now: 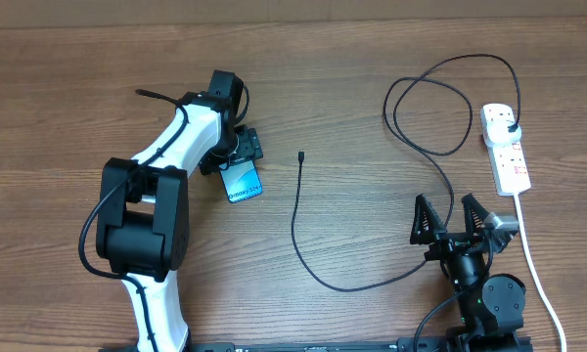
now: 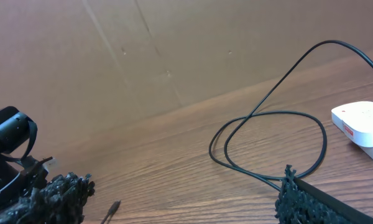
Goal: Plug charger to phone and switch on socket
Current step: 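Lift the phone with the left gripper and hold it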
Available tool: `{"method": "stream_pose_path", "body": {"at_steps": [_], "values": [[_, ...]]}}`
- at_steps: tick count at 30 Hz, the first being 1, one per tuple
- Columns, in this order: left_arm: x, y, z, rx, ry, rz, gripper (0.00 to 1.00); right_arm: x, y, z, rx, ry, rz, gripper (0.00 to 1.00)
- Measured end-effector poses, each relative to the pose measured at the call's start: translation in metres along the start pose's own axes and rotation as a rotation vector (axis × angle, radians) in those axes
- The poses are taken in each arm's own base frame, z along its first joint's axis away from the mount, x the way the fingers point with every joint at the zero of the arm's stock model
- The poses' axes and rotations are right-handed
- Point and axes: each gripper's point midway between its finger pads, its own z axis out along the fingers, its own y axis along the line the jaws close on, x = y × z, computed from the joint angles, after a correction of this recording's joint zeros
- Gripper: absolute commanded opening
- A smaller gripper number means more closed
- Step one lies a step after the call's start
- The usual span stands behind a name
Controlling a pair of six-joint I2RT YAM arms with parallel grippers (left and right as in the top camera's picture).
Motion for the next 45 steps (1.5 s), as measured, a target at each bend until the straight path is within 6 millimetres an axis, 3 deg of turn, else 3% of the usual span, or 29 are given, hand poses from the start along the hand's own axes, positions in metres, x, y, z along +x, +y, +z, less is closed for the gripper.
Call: {"method": "stream_pose_path", "body": {"at_steps": [10,16,31,41,45], "values": [[0.000,0.000,0.000,0.001,-0.003,0.000,0.81,0.000,0.000,0.000,0.000,0.000,0.000,1.00],[0.002,0.000,0.000,0.003,0.003,0.001,0.90,0.000,0.000,0.000,0.000,0.000,0.000,1.00],[0.013,0.005,0.000,-0.019,0.047,0.022,0.93,0.000,0.000,0.000,0.000,0.000,0.000,1.00],[0.013,0.005,0.001,-0.040,0.024,0.039,0.93,0.000,0.000,0.000,0.000,0.000,0.000,1.00],[0.014,0.006,0.001,-0.046,0.027,0.039,0.86,0.000,0.000,0.000,0.000,0.000,0.001,1.00]]}}
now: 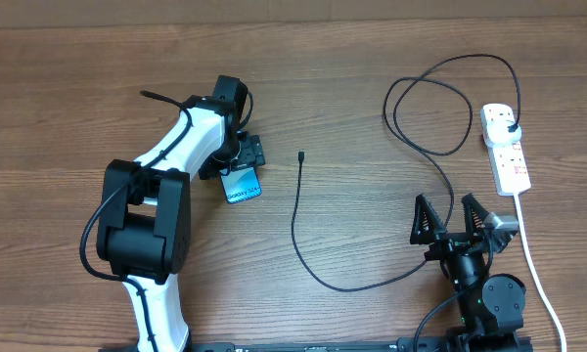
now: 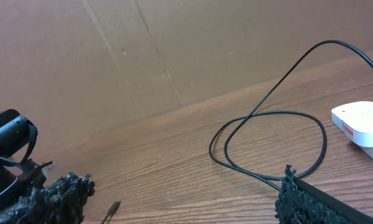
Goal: Plug charger to phone and switch on socket
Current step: 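Lift the phone with the left gripper and hold it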
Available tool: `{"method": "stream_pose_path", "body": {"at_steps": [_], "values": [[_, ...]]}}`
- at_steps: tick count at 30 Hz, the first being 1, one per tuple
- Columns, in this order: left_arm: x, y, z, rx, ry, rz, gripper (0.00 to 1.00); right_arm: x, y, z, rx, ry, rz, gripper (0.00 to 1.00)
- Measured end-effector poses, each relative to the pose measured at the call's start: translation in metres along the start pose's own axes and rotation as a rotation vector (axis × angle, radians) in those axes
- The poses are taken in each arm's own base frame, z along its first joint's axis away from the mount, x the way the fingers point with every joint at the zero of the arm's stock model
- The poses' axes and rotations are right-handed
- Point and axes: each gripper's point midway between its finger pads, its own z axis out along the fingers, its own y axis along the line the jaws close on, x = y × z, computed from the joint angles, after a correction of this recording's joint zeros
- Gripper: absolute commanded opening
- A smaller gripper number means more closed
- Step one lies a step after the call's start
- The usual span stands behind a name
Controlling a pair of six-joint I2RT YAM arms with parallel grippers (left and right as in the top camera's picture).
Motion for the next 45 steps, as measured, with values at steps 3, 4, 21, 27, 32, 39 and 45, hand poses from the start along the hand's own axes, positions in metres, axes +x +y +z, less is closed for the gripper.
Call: {"method": "stream_pose_path", "body": {"at_steps": [3,4,21,27,32,39,45], "values": [[0.004,0.005,0.000,-0.022,0.013,0.004,0.83,0.000,0.000,0.000,0.000,0.000,0.000,1.00],[0.006,0.007,0.001,-0.030,0.023,0.004,0.83,0.000,0.000,0.000,0.001,0.001,0.000,1.00],[0.008,0.007,0.001,-0.027,0.029,0.060,0.92,0.000,0.000,0.000,0.000,0.001,-0.001,1.00],[0.006,0.006,0.001,-0.023,0.012,0.063,0.91,0.000,0.000,0.000,0.000,0.000,0.000,1.00],[0.001,0.005,0.001,-0.021,-0.007,0.063,0.84,0.000,0.000,0.000,0.000,0.000,0.000,1.00],[0.000,0.005,0.001,-0.023,-0.013,0.063,0.80,0.000,0.000,0.000,0.000,0.001,0.000,1.00],[0.000,0.005,0.001,-0.024,-0.013,0.061,0.80,0.000,0.000,0.000,0.000,0.000,0.000,1.00]]}}
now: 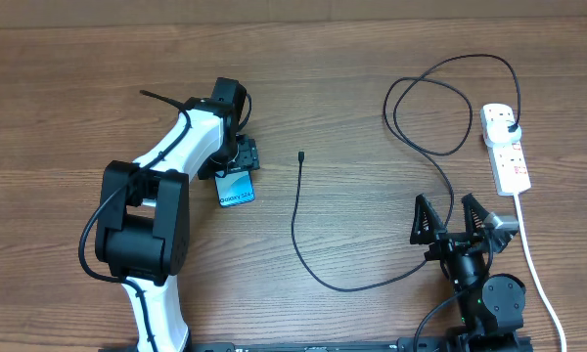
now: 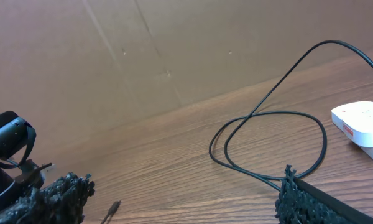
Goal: Plug charger to phone and switch on socket
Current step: 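Lift the phone with the left gripper and hold it, then move the held phone rightward toward the table center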
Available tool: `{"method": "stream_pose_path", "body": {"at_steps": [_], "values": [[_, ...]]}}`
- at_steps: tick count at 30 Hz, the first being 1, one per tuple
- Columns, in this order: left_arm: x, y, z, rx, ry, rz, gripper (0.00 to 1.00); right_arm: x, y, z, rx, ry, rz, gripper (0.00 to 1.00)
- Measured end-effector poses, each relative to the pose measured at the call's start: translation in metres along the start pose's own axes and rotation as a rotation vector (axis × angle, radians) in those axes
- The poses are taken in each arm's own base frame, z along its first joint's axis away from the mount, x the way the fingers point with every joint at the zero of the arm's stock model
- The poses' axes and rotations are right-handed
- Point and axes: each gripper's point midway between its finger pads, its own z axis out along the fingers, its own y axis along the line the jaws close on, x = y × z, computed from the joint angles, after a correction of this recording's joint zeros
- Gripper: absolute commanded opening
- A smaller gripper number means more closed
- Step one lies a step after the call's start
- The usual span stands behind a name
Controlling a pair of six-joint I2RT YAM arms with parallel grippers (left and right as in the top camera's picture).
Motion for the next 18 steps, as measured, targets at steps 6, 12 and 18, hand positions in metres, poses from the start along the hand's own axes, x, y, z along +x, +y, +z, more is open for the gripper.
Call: {"method": "stream_pose_path", "body": {"at_steps": [6,12,18], "values": [[0.000,-0.001,-0.002,-0.001,0.013,0.000,0.80,0.000,0.000,0.000,0.000,0.000,0.000,1.00],[0.004,-0.002,-0.005,-0.009,0.079,-0.001,0.77,0.000,0.000,0.000,0.000,0.000,0.000,1.00],[0.010,-0.004,-0.008,-0.022,0.164,-0.001,0.76,0.000,0.000,0.000,0.000,0.000,0.000,1.00]]}}
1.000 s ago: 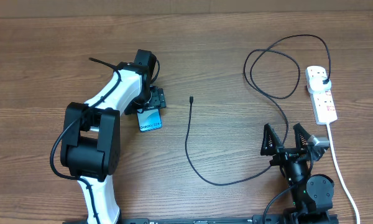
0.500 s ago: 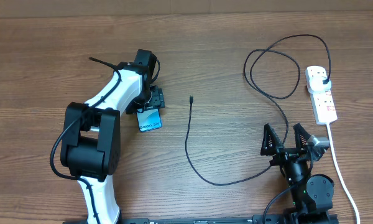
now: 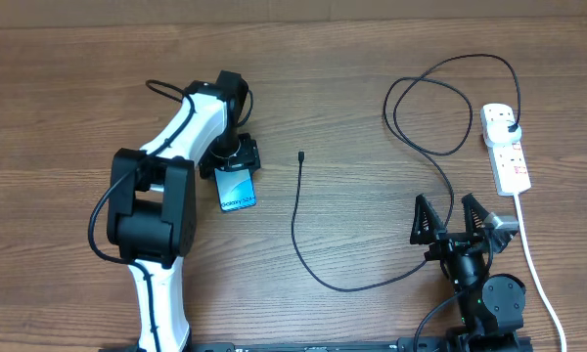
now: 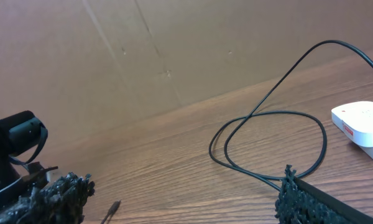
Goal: Plug charger to phone and switch on socket
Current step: 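Move the held phone rightward toward the table center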
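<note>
The phone, its blue screen up, lies left of the table's middle, long side running toward me. My left gripper sits at its far end and looks shut on that end. The black charger cable lies loose; its free plug rests to the right of the phone, apart from it, and shows in the right wrist view as the plug. The white power strip lies far right, with the charger's adapter in its far socket. My right gripper stands open near the front edge, empty.
The cable loops curl between the right gripper and the power strip. The strip's white lead runs along the right side toward the front edge. A brown cardboard wall stands behind the wooden table.
The left arm's links have swung a little to the right and its wrist has turned. The phone stays almost where it was, slightly straighter. The right arm and the cable have not moved.
The left gripper was at the far end of the phone, which lay slanted with its near end to the right. It stayed so at the second moment. By the third moment the phone had turned straighter and shifted left; now it lies nearly straight. The right gripper stayed open and still.
</note>
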Available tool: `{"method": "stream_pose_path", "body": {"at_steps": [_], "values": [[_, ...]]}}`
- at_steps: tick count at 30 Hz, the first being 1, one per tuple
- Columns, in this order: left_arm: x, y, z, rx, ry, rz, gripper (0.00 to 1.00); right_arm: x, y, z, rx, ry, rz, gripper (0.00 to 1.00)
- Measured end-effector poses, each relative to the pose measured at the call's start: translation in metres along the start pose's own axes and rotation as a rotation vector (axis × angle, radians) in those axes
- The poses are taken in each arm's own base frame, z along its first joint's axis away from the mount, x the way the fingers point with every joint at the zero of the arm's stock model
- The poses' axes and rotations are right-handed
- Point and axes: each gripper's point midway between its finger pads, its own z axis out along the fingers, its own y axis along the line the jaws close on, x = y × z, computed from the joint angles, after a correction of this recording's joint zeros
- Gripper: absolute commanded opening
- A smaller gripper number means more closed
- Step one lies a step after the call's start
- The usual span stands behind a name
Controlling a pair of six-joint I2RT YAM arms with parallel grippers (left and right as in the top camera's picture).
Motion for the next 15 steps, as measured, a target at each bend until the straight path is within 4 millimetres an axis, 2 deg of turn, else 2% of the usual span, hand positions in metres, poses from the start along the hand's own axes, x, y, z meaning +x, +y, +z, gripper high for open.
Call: {"method": "stream_pose_path", "body": {"at_steps": [9,15], "values": [[-0.018,-0.011,-0.034,0.025,-0.035,0.000,0.75,0.000,0.000,0.000,0.000,0.000,0.000,1.00],[-0.013,-0.019,-0.043,0.072,-0.004,0.001,0.76,0.000,0.000,0.000,0.000,0.000,0.000,1.00]]}}
